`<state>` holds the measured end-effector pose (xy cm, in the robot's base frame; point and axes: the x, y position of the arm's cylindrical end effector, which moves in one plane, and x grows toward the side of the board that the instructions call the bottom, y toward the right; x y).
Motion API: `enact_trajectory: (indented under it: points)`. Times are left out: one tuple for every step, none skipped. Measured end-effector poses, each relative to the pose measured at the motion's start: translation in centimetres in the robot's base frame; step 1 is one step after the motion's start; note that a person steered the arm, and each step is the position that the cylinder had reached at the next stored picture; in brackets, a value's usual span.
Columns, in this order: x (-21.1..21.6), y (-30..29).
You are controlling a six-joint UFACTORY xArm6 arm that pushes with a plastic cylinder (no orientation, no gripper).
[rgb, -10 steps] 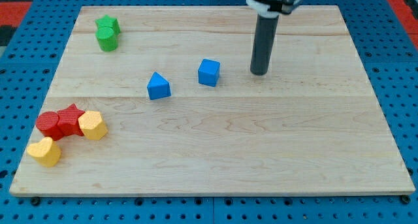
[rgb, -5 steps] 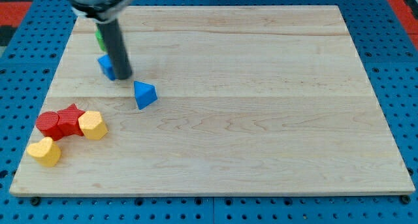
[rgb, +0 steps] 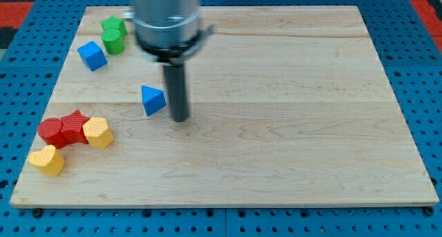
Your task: Push blue blocks in to green blocks
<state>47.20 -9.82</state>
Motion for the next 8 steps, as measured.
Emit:
enact_trajectory:
  points:
    - [-2.3,-4.9]
    - [-5.8,-4.6]
    - [-8.1,-4.4]
    - [-10.4,-4.4]
    - [-12.1,-3.2]
    - [-13.7,-3.1]
    - [-15.0,-3.1]
    - [-15.0,-5.0]
